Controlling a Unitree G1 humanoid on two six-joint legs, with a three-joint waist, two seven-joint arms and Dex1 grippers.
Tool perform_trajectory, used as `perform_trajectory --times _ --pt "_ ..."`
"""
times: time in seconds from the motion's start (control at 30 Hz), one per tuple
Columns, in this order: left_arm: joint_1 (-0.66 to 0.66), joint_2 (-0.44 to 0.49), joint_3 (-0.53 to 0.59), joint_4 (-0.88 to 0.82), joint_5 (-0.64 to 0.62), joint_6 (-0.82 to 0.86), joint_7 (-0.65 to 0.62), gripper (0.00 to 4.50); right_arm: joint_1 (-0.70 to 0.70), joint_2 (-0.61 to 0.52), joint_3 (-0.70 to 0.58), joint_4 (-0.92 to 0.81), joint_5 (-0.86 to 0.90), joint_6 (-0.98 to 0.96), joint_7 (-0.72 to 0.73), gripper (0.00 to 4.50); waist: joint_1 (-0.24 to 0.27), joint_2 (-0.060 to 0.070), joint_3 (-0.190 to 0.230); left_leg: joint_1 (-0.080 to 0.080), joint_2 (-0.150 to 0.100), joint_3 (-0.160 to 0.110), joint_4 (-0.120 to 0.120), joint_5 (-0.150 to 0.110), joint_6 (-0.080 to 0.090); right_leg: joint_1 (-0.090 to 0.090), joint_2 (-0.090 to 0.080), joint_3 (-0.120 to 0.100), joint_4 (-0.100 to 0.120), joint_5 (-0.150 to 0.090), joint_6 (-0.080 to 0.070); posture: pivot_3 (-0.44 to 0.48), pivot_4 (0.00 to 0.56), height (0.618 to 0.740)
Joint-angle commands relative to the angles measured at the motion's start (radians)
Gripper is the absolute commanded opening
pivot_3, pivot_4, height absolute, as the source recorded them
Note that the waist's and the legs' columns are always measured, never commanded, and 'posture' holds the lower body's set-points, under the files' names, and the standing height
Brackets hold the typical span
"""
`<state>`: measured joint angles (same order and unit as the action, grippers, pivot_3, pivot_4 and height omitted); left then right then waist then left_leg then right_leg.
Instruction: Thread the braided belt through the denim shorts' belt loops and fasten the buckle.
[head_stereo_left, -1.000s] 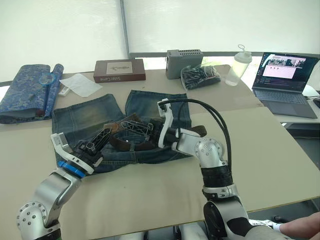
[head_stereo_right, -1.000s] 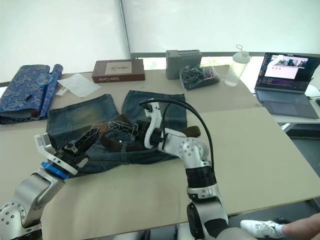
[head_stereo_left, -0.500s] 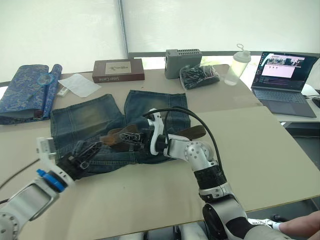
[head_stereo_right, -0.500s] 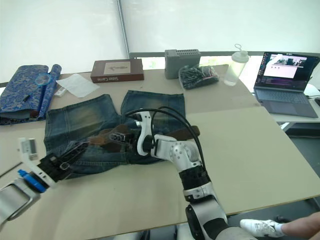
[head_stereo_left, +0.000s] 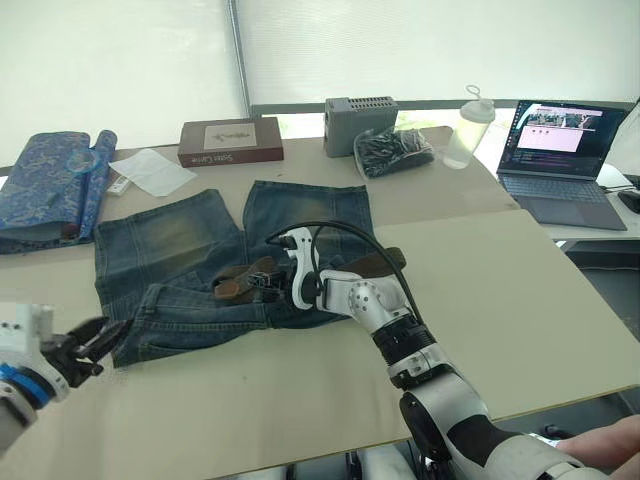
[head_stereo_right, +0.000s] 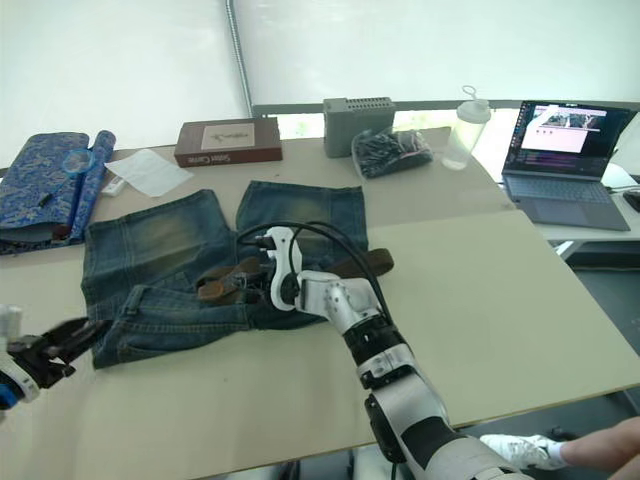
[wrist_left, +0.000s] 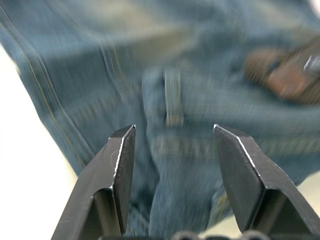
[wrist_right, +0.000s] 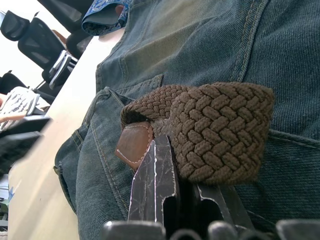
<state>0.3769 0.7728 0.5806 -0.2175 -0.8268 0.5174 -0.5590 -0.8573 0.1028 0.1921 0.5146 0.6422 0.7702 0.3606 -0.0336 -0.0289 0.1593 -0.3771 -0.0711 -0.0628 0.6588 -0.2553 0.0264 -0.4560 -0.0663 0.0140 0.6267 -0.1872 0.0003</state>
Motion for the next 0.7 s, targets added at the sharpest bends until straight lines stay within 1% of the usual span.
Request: perform_trajectory --times 0.03,0.07,0.13,0.23,0.37,0.47,0.7 --pt "-0.003 -0.021 -0.018 -0.002 0.039 0.01 -0.012 2.6 -0.092 0.236 0.008 0.005 0.003 -0.008 0.005 0.0 -0.002 0.0 0.0 0.0 0.0 0.0 0.0 0.0 0.0 0.0 -0.001 0.0 0.0 0.0 0.0 0.0 0.15 0.74" --pt "-0.003 -0.029 -0.027 0.002 0.034 0.039 -0.01 2.6 -0.093 0.233 0.007 0.003 0.005 -0.006 0.007 0.0 -0.003 0.0 0.0 0.0 0.0 0.0 0.0 0.0 0.0 0.0 -0.001 0.0 0.0 0.0 0.0 0.0 0.15 0.74" --pt "0.005 -0.049 -0.075 -0.011 0.055 0.039 -0.042 2.6 -0.096 0.21 -0.008 -0.002 0.018 0.004 0.018 0.0 -0.004 0.0 0.0 0.0 0.0 0.0 0.0 0.0 0.0 0.0 -0.001 0.0 0.0 0.0 0.0 0.0 0.15 0.74" --pt "-0.02 -0.082 -0.113 -0.035 0.02 0.092 -0.05 2.6 -0.102 0.166 -0.027 -0.027 0.038 0.028 0.04 0.0 -0.003 0.0 0.0 0.0 0.0 0.0 0.0 -0.001 0.001 0.0 -0.002 0.0 0.0 0.0 0.0 0.0 0.15 0.74" --pt "-0.049 -0.119 -0.217 -0.095 0.028 0.137 -0.066 2.6 -0.097 0.096 -0.065 -0.093 0.069 0.088 0.078 0.0 0.0 0.001 0.0 0.0 -0.001 0.0 0.001 -0.001 0.002 0.001 -0.004 -0.001 0.0 0.0 0.001 0.0 0.15 0.74" --pt "-0.079 -0.159 -0.279 -0.13 0.028 0.161 -0.053 2.6 -0.077 0.042 -0.091 -0.166 0.092 0.144 0.096 0.0 0.003 0.003 0.0 0.0 -0.001 0.0 0.001 -0.001 0.003 0.001 -0.005 0.0 0.0 0.001 0.001 0.0 0.15 0.74" --pt "-0.16 -0.245 -0.414 -0.173 0.036 0.219 -0.016 2.6 -0.015 -0.077 -0.171 -0.316 0.118 0.253 0.091 0.0 0.031 0.005 -0.001 0.0 -0.002 0.0 0.002 -0.001 0.004 0.002 -0.006 -0.002 0.0 0.001 0.002 0.0 0.15 0.74"
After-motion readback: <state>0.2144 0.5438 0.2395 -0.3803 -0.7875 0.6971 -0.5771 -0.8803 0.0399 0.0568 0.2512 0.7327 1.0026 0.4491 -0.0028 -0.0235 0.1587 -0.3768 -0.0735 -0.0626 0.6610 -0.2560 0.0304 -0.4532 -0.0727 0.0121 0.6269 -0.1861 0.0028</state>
